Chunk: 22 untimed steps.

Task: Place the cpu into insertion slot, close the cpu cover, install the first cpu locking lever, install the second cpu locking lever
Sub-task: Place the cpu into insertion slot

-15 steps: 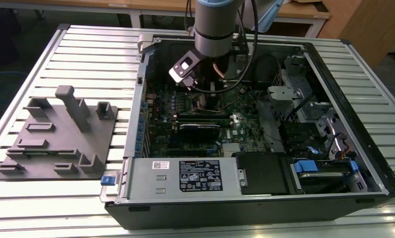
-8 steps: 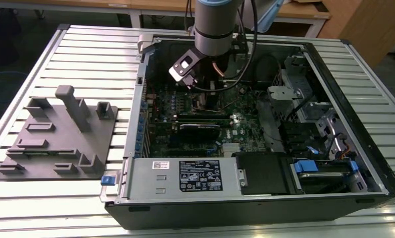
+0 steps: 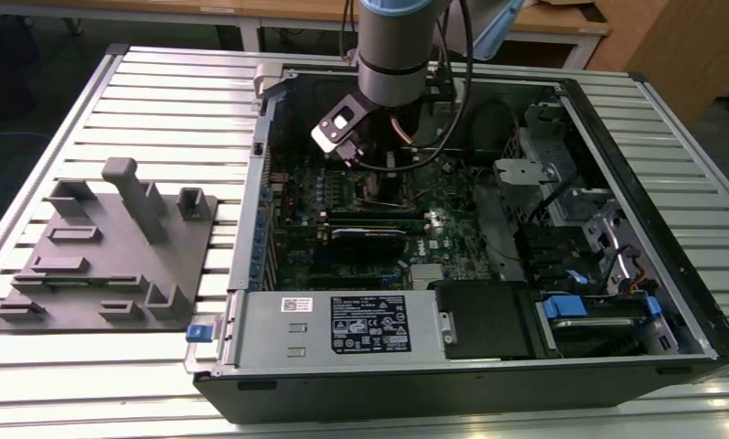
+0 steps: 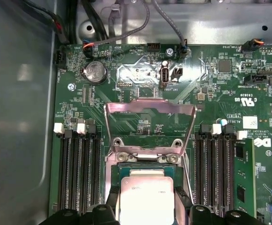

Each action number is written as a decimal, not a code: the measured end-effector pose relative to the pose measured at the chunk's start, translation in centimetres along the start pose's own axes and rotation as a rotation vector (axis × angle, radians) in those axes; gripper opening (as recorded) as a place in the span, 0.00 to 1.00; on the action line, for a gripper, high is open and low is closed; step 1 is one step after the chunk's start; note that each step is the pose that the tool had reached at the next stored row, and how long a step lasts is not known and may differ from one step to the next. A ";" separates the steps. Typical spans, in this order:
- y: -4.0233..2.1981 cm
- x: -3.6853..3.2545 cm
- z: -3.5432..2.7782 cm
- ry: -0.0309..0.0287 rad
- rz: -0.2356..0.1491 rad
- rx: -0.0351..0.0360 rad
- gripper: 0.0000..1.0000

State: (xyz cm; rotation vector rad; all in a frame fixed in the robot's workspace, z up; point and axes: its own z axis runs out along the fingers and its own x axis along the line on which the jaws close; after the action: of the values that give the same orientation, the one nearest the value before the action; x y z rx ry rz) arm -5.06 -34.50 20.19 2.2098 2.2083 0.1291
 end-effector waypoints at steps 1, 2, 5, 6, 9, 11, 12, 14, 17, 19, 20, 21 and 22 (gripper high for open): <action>-0.03 0.00 0.04 -0.0002 0.000 0.0001 0.54; -0.06 -0.01 0.07 -0.0003 0.000 0.0001 0.54; -0.11 -0.01 0.19 0.0000 0.000 0.0000 0.54; -0.12 -0.01 0.25 0.0001 0.000 -0.0001 0.54; -0.13 -0.02 0.41 0.0000 0.000 0.0000 0.54; -0.14 -0.03 0.51 -0.0003 0.000 0.0000 0.54; -0.15 -0.03 0.58 -0.0003 0.000 0.0000 0.54; -0.15 -0.03 0.67 -0.0004 0.000 0.0000 0.54; -0.16 -0.04 0.82 -0.0005 0.000 0.0001 0.54; -0.18 -0.06 0.95 -0.0011 0.000 0.0005 0.54; -0.19 -0.06 1.02 -0.0012 0.000 0.0006 0.54; -0.19 -0.07 1.06 -0.0011 0.000 0.0004 0.54; -0.19 -0.06 1.08 -0.0009 0.000 0.0003 0.54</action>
State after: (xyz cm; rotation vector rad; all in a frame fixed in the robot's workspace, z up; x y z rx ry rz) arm -5.18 -34.51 19.10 2.2101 2.2076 0.1278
